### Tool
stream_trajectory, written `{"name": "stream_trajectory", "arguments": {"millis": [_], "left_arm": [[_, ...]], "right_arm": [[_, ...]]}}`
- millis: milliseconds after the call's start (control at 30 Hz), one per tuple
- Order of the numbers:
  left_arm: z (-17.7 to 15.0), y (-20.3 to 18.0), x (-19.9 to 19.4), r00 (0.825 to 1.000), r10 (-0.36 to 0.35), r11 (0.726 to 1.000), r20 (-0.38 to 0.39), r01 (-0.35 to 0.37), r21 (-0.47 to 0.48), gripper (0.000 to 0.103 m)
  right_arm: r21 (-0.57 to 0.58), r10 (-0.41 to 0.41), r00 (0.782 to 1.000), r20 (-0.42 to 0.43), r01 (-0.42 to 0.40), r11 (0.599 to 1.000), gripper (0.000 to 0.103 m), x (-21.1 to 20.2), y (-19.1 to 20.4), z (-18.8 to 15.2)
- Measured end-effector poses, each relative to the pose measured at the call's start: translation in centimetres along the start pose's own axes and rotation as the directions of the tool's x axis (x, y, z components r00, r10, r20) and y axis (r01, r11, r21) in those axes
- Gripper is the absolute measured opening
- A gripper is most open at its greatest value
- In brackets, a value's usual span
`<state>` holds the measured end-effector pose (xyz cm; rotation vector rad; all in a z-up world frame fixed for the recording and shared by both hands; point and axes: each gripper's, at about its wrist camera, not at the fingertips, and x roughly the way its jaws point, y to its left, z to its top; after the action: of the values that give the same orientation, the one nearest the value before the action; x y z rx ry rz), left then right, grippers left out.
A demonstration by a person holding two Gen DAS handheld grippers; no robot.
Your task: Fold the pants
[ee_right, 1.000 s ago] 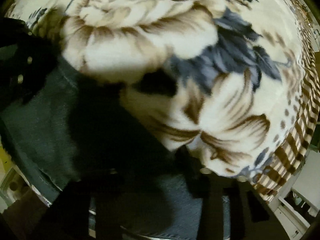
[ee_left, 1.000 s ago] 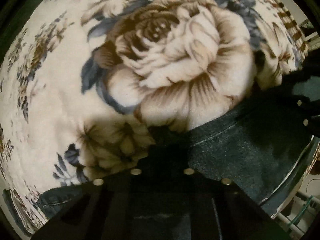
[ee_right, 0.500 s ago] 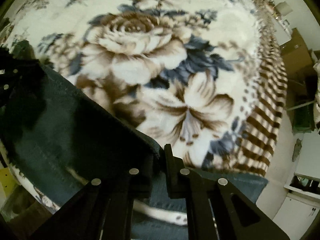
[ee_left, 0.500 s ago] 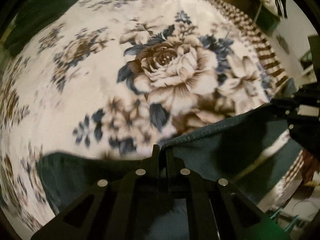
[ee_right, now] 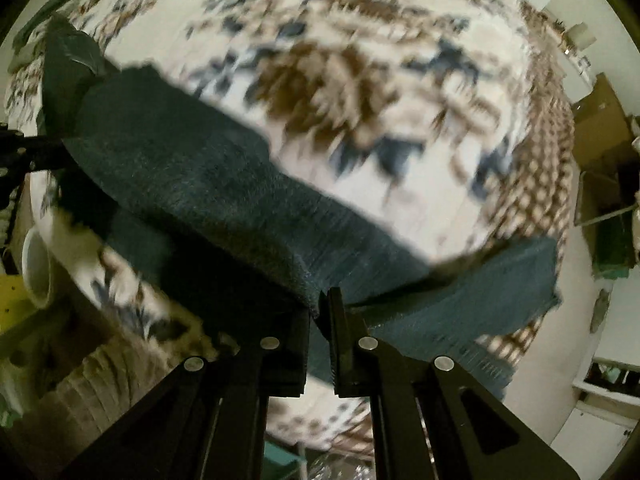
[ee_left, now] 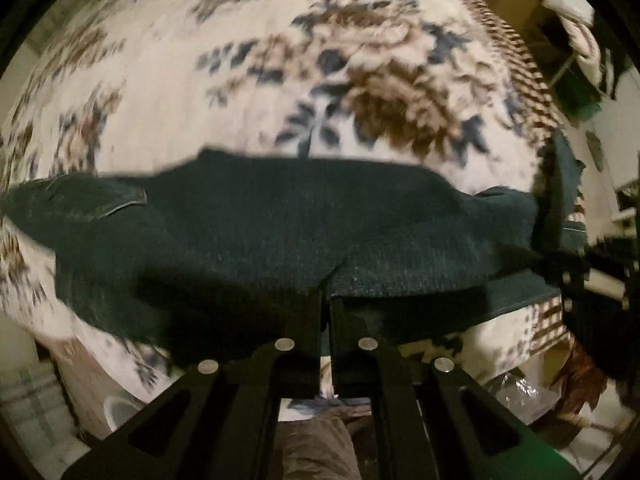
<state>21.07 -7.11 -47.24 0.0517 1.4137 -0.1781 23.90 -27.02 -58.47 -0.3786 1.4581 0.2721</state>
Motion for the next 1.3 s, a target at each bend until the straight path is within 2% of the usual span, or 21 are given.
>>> {"name": "stream_trajectory", "arguments": {"millis": [133, 267, 367, 433, 500, 533, 600, 667, 800, 833, 933, 1033, 1133, 1300], "left_arm": [[-1.3, 0.1, 2.6, 0.999, 0.028, 0.999, -0.019, -0.028, -0.040, 0.003], [-2.6, 0.1, 3.6, 0.996, 0.060, 0.994, -0.059, -0.066, -0.092, 0.008], [-3.0, -0.3, 2.5, 0.995, 0.087, 0.989, -0.043, -0.092, -0.120, 0.014], [-3.0, -0.8, 1.6, 0.993, 0.108, 0.985, -0.043, -0.113, -0.132, 0.038], [-2.8, -1.3, 0.6, 0.992, 0.126, 0.983, -0.026, -0.129, -0.134, 0.047], [-2.6, -1.6, 0.0, 0.991, 0.135, 0.981, -0.012, -0.136, -0.136, 0.048], [-2.0, -2.4, -1.4, 0.988, 0.151, 0.980, 0.039, -0.145, -0.136, 0.051], [-1.0, -3.3, -1.8, 0.986, 0.156, 0.981, 0.062, -0.147, -0.126, 0.060], [1.5, -5.4, -1.3, 0.986, 0.140, 0.986, 0.086, -0.131, -0.103, 0.068], [2.2, -5.8, -0.9, 0.987, 0.137, 0.987, 0.084, -0.129, -0.096, 0.076], [4.1, -7.5, 1.0, 0.989, 0.125, 0.991, 0.073, -0.120, -0.064, 0.084], [5.7, -9.5, 2.8, 0.991, 0.115, 0.993, 0.065, -0.113, -0.041, 0.086], [6.8, -11.0, 4.1, 0.991, 0.118, 0.993, 0.068, -0.117, -0.022, 0.086], [8.5, -13.1, 6.0, 0.986, 0.155, 0.988, 0.067, -0.155, -0.006, 0.086]], "right_arm": [[-0.035, -0.018, 0.999, -0.029, 0.017, 0.999, 0.009, 2.8, 2.1, -2.3], [-0.085, -0.060, 0.997, -0.039, 0.057, 0.995, 0.010, 4.9, 3.3, -3.0], [-0.081, -0.037, 0.998, -0.059, 0.032, 0.996, 0.028, 5.5, 3.4, -3.6], [-0.040, -0.006, 0.999, -0.049, 0.004, 0.999, 0.067, 5.0, 2.8, -4.2], [0.018, 0.030, 0.999, -0.027, -0.029, 0.999, 0.077, 3.9, 1.9, -4.6], [0.054, 0.035, 0.999, -0.021, -0.034, 0.998, 0.081, 3.4, 1.2, -4.9], [0.120, 0.054, 0.998, -0.011, -0.052, 0.991, 0.084, 2.5, 0.0, -5.5], [0.213, 0.086, 0.996, 0.015, -0.087, 0.973, 0.086, 1.4, -1.7, -6.2], [0.392, 0.092, 0.994, 0.062, -0.109, 0.913, 0.088, 0.0, -6.8, -6.5], [0.446, 0.078, 0.994, 0.076, -0.104, 0.889, 0.088, -0.2, -8.4, -6.7], [0.565, 0.047, 0.996, 0.076, -0.082, 0.821, 0.088, 0.4, -12.8, -5.8], [0.674, 0.019, 0.998, 0.063, -0.056, 0.736, 0.088, 2.1, -17.6, -5.6], [0.736, -0.019, 0.999, 0.047, -0.022, 0.676, 0.088, 3.9, -21.2, -5.0], [0.778, -0.069, 0.997, 0.046, 0.007, 0.629, 0.088, 6.1, -24.6, -2.7]]}}
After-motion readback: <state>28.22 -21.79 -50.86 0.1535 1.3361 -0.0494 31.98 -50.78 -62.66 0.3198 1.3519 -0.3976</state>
